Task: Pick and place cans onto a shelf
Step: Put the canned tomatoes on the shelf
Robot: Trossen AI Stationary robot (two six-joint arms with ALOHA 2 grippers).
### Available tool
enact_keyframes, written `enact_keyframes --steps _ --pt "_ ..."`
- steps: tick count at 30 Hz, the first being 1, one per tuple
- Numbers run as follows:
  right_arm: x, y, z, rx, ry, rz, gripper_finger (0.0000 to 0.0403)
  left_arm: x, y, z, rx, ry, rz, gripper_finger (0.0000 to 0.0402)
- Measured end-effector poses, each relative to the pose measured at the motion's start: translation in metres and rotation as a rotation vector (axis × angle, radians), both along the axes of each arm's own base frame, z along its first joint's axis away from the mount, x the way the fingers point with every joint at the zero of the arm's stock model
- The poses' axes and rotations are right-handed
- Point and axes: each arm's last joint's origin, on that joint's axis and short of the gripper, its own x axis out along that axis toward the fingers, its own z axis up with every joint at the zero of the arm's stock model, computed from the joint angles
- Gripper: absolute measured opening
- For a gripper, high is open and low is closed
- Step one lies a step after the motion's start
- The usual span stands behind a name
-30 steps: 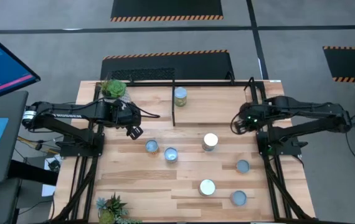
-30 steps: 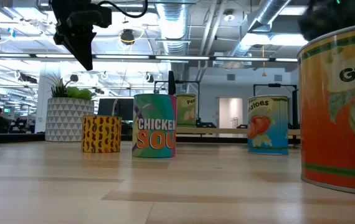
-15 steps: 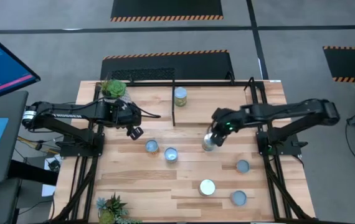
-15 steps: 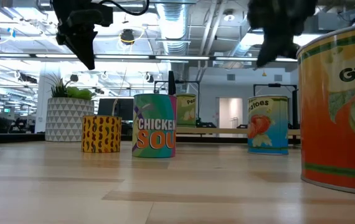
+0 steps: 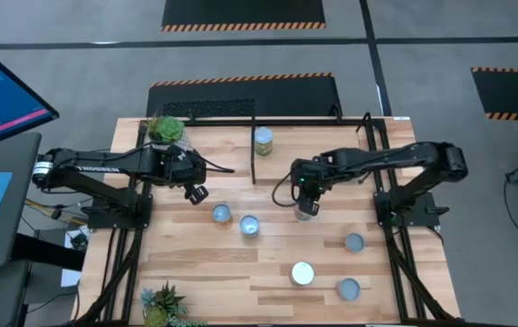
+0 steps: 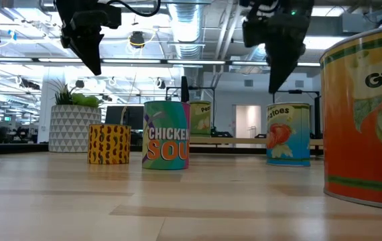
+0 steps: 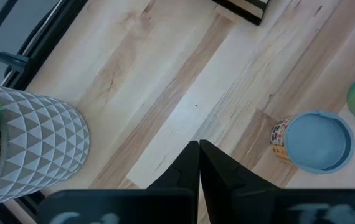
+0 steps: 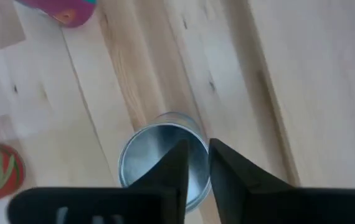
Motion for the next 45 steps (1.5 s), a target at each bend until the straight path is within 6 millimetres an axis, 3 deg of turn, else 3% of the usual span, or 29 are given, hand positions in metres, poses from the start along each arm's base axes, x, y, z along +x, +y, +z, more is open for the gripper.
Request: enact_keyframes --steps 9,15,20,26,33,45 --pt "0.01 -0.012 -0.024 0.032 0.104 0.086 0.0165 0.0 0.0 0.0 -0.004 -0.001 -0.001 0.0" --pt "0.013 -0.014 -0.036 0.048 0.175 0.087 0.0181 0.0 0.0 0.0 -0.006 -0.001 -0.001 0.0" --pt "0.016 -0.014 -0.043 0.061 0.2 0.072 0.0141 0.0 0.0 0.0 -0.006 -0.002 0.0 0.0" --pt "0.017 -0.014 -0.039 0.076 0.168 0.004 0.0021 0.001 0.0 0.0 -0.004 -0.008 -0.005 0.0" --pt "0.027 -0.014 -0.022 0.077 0.126 -0.016 0.0005 0.001 0.0 0.0 -0.004 -0.008 -0.005 0.0" --pt "0.024 -0.015 0.069 0.063 0.093 -0.037 0.0002 0.001 0.0 0.0 -0.003 -0.007 -0.005 0.0"
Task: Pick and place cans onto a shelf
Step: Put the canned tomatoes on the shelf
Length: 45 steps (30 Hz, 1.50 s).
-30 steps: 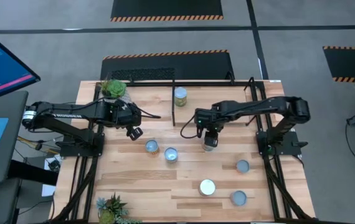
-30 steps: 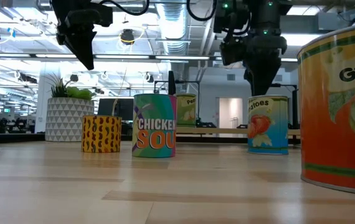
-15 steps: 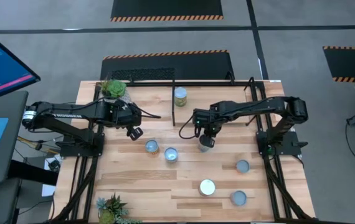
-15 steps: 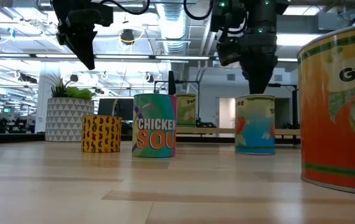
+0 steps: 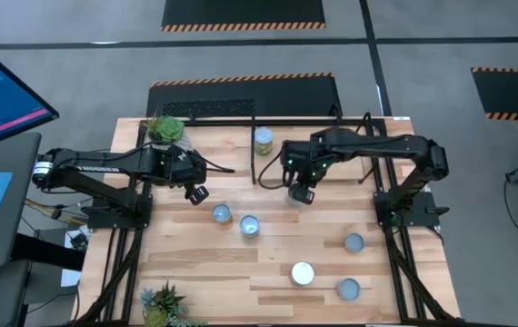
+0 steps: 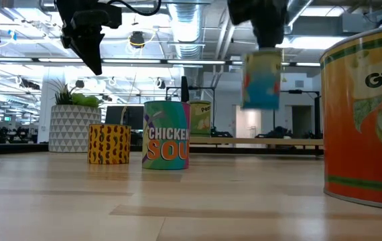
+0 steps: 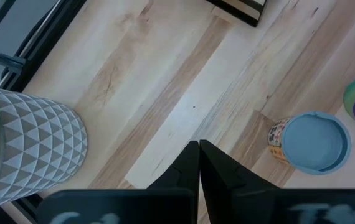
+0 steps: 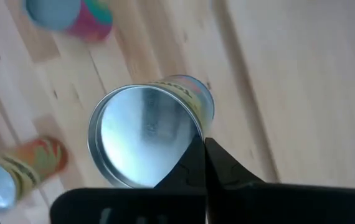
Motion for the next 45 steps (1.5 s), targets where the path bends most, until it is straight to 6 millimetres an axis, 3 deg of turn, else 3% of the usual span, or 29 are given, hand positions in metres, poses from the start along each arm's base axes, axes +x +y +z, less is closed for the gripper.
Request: enact_keyframes --steps 5,12,18,23,30,45 --pt "0.001 -0.004 0.016 -0.018 -0.059 -0.045 0.0001 0.0 0.0 0.0 0.0 0.0 0.001 0.0" --pt "-0.006 -0.023 0.018 -0.146 -0.014 -0.203 0.0001 -0.005 0.001 0.004 0.004 -0.037 0.072 0.0" --pt "-0.006 -0.043 0.018 -0.175 -0.032 -0.279 0.0 -0.031 0.001 0.016 0.067 -0.033 0.115 0.0" --pt "0.0 -0.06 0.017 -0.182 -0.097 -0.305 0.0 -0.052 0.001 0.029 0.074 -0.131 0.139 0.0" --pt "0.009 -0.081 0.006 -0.144 -0.114 -0.356 0.0 -0.068 0.003 0.039 0.124 -0.218 0.209 0.0" --pt "0.028 -0.098 -0.024 -0.071 -0.067 -0.384 0.0001 -0.067 0.003 0.038 0.132 -0.212 0.212 0.0"
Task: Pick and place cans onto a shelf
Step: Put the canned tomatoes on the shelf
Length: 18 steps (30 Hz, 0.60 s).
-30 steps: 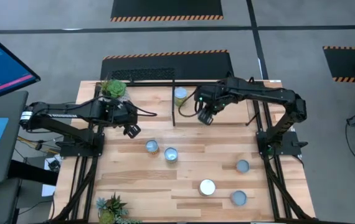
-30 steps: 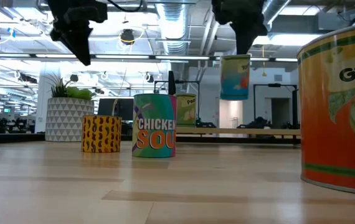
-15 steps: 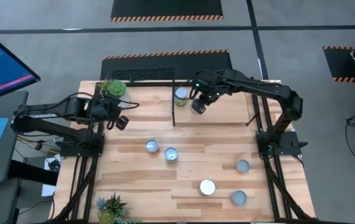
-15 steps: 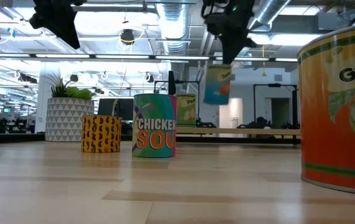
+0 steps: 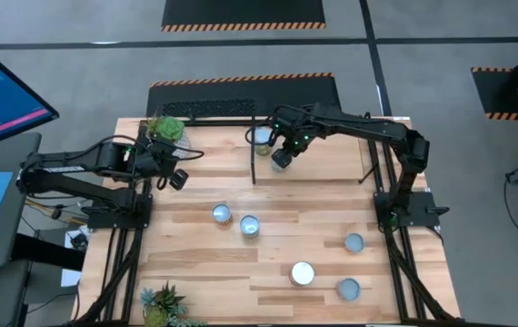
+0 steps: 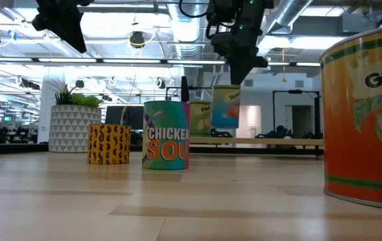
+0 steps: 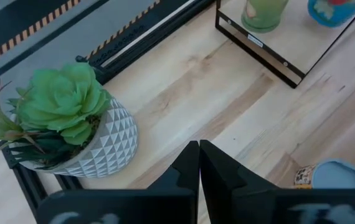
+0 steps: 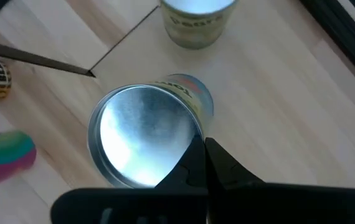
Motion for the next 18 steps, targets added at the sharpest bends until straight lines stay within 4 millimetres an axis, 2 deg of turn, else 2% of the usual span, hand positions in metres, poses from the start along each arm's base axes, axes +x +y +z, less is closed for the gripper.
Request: enact_keyframes --steps 18 --pt "0.0045 -0.004 -0.0033 0.02 -0.036 -0.085 0.0001 -0.0001 -0.0001 0.0 -0.005 -0.002 0.0 0.0"
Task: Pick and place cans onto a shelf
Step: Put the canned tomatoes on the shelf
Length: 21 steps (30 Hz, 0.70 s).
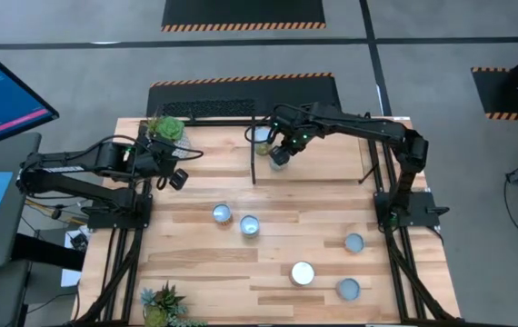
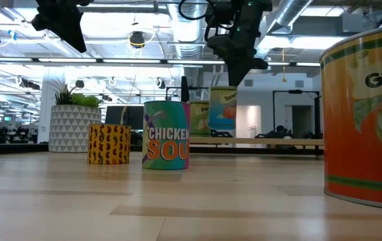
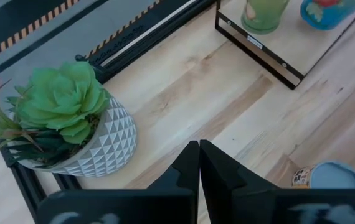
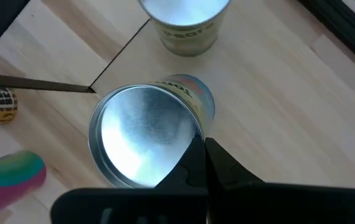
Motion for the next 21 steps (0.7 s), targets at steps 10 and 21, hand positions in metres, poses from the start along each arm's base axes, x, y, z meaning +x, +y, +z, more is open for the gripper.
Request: enact_keyframes --steps 10,21 --pt "0.0012 0.0028 0.0 -0.045 0.026 0.137 0.0 0.0002 -0.0004 -0.0002 0.003 0.022 -0.04 0.0" --pt "-0.0001 -0.0002 0.0 -0.006 0.003 0.003 0.0 0.0002 -0.0004 -0.0002 -0.011 0.004 -0.013 0.0"
